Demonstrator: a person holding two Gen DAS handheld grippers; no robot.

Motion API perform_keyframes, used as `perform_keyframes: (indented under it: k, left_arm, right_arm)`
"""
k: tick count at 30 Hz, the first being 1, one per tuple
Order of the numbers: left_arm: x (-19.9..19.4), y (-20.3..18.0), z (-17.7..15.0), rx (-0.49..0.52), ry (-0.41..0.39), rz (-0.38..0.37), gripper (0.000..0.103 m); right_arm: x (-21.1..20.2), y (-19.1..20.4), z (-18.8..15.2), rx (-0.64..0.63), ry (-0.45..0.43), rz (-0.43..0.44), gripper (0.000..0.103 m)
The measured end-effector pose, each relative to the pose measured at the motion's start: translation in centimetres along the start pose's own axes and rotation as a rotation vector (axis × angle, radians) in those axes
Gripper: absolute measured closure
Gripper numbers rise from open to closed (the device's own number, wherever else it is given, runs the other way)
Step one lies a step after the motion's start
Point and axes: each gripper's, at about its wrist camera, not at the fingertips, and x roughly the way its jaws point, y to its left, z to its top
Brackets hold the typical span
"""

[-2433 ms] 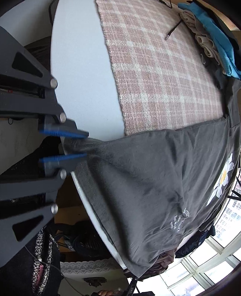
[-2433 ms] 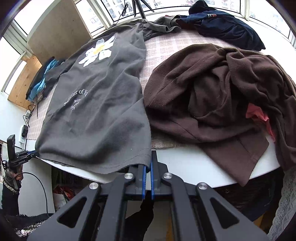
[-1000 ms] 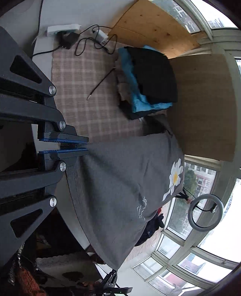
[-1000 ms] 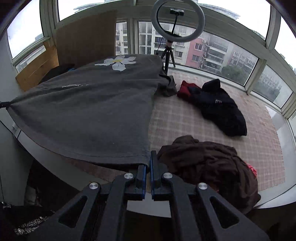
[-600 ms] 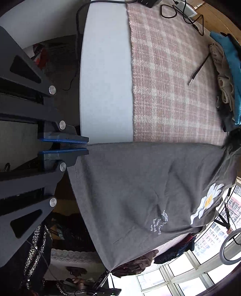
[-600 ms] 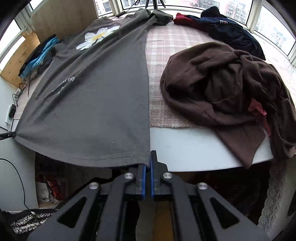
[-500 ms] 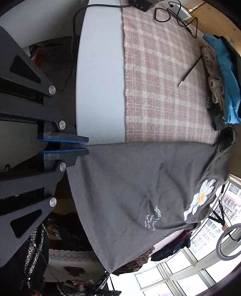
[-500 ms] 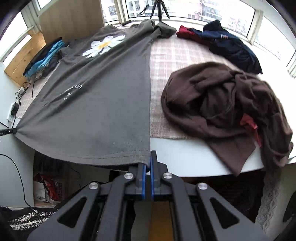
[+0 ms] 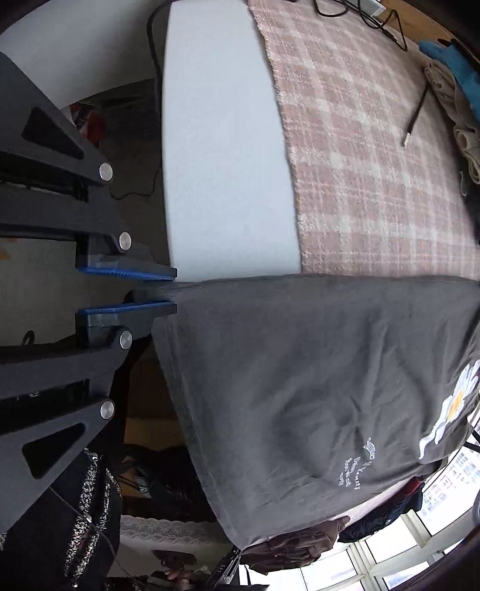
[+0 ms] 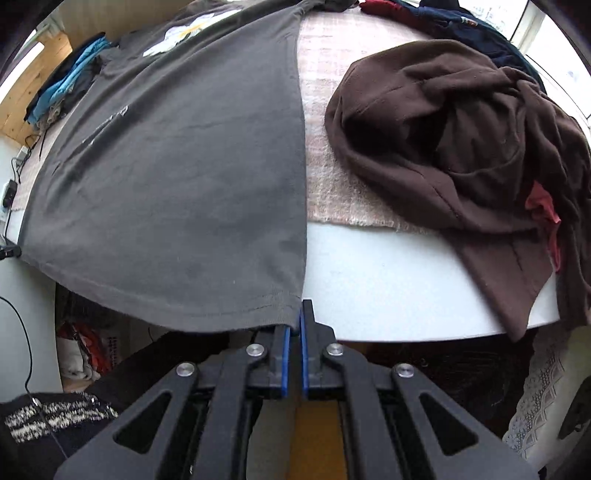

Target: Fold clothes

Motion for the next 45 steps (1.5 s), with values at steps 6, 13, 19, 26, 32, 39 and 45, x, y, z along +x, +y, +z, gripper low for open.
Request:
perform_keyframes:
  k: [6, 13, 19, 26, 32, 39, 45]
  left_arm:
    - [-5.9, 2.8, 1.3, -0.034, -0.014, 0.109, 0.093]
    - [-10.7, -0.6, 18.1, 0.146, -0.218, 0.194, 0.080]
    - [-6.6, -3.2, 32.4, 0.230, -0.263, 0.258, 0.074]
    - [-1.9, -6.2, 49.0, 0.328, -0.315, 0.334, 0.073]
    - [1.2, -6.6, 52.3, 0.387, -0.281, 0.353, 0.065]
    - [3.5, -6.6, 53.7, 0.429, -0.237, 0.317, 0.082]
    - [3.3, -6.2, 53.6, 0.407, -0.198, 0.304, 0.099]
  right_arm:
    - [-5.4, -1.4, 3.6, -0.007, -0.069, 0.017, 0.087]
    - [-10.6, -2.3, 15.1, 0.038, -0.284, 0.036, 0.061]
    - [-4.3, -3.0, 29.8, 0.109, -0.268, 0.003, 0.061]
    - [1.5, -5.1, 36.5, 0.135, -0.253, -0.011, 0.061]
    - [5.0, -7.1, 39.1, 0.135, -0.230, 0.027, 0.061]
    - [6.8, -9.3, 40.4, 0.180, -0.218, 0.134, 0.061]
    - [7.6, -9.8, 41.3, 0.202, -0.230, 0.158, 0.061]
